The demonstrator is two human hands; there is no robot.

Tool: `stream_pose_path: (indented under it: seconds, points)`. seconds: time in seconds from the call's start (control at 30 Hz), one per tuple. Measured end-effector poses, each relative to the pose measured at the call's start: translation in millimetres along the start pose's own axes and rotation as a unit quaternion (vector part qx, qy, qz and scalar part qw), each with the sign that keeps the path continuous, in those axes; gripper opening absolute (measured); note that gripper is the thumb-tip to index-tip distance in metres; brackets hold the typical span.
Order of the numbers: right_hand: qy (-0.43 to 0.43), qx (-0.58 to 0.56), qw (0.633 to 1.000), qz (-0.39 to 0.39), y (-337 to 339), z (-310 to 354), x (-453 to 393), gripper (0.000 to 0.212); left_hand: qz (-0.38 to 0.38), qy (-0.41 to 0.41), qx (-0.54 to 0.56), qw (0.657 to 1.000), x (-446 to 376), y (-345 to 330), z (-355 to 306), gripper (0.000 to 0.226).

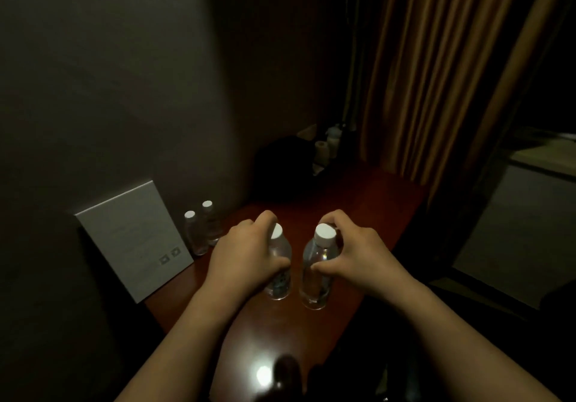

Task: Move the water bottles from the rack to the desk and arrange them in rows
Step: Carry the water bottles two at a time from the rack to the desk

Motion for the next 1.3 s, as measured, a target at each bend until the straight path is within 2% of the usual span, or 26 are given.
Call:
stream_pose_path:
  seconds: [0.33,0.53,0.97,1.3]
  points:
    - [0.068,0.023,0.985,0.159,-38,-68,-221,0.059,0.007,0.197,-0.031,0.980,-137,-88,70,0.051]
    - [0.099,0.035,0.970,0.219,-80,-98,-320,0.062,0.017,0.272,-0.038,0.961,-201,-129,115,0.051]
    - [0.099,0.035,0.948,0.299,-184,-128,-463,0.049,0.063,0.323,-0.090,0.940,-293,-204,206,0.047]
    - [0.118,0.050,0.930,0.345,-248,-144,-506,0.050,0.092,0.351,-0.139,0.922,-312,-235,238,0.046]
Point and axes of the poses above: each hand's wrist, its own x-axis away from the middle knuckle, its own y-axis out of the back of the hand, z = x × y, the point moved 8 cm from there along -x, towards the middle knuckle, and after that the axes turned 11 degrees about -x, right-handed, at the moved point
